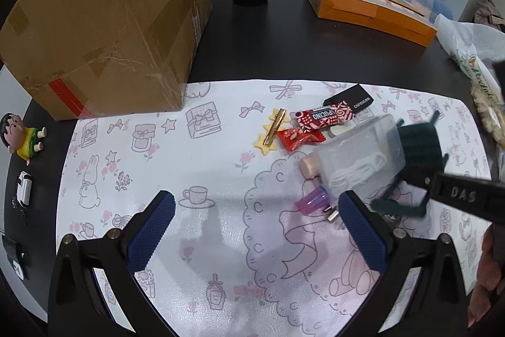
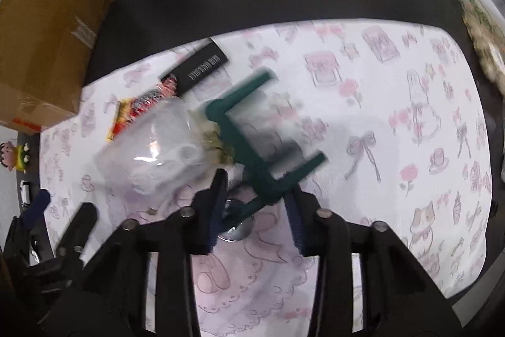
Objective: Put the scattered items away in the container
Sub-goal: 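Reach the right gripper to the green toy chair while the left approaches the clear case, then close the right gripper on the green chair while the left grasps the clear case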
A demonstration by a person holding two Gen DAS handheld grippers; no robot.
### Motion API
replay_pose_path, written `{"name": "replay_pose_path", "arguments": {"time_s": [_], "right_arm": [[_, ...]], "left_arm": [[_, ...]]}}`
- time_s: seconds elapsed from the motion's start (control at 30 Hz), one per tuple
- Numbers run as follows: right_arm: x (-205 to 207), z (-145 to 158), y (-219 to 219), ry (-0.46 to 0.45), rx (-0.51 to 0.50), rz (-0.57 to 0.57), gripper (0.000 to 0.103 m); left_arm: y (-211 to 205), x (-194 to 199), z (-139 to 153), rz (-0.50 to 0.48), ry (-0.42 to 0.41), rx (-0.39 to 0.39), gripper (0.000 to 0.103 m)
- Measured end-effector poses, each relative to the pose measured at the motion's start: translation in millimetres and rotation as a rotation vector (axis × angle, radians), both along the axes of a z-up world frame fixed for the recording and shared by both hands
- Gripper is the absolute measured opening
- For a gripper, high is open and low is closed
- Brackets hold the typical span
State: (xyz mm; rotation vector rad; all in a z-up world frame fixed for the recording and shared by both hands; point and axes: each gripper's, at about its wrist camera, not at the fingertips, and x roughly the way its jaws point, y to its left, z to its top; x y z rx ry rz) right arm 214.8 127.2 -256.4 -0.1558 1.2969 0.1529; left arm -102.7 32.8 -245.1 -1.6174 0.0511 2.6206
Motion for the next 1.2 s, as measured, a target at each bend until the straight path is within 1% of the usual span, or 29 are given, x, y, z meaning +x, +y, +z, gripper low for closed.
{"name": "replay_pose_path", "arguments": {"time_s": [0.07,0.17,0.3,0.47,0.6,0.77,0.87,1.03,1.13,1.2], "right_arm": [[0,-1,-5,0.007,0.009,-0.013,0.024],[-2,8,-4,-0.032,-0.009,-0.003,0.022],[-4,19,-3,-0.053,-0.019,0.003,0.019],[-5,26,-12,-0.080,-0.054,-0.015,0.018],[-3,29,-19,-0.082,-0.047,-0.038,0.018],[-3,39,-19,-0.119,-0.078,-0.038,0.018],[-4,44,-21,-0.128,-0.077,-0.039,0.018],[-4,48,-24,-0.134,-0.073,-0.043,0.018],[-5,49,-24,-0.137,-0.075,-0.040,0.018],[-5,49,-23,-0.138,-0.075,-0.038,0.018]], "left_arm": [[3,-1,0,-0.007,-0.002,0.009,0.103],[15,-1,-1,-0.039,-0.005,0.016,0.103],[30,-3,-4,-0.068,-0.007,0.004,0.103],[43,-12,-11,-0.086,-0.022,0.016,0.103],[56,-17,-15,-0.113,-0.032,0.011,0.103],[69,-27,-18,-0.087,-0.059,0.012,0.103],[76,-33,-19,-0.065,-0.071,0.006,0.103],[89,-40,-24,-0.072,-0.098,-0.007,0.103],[96,-44,-30,-0.073,-0.116,-0.029,0.102],[97,-46,-36,-0.065,-0.135,-0.028,0.103]]}}
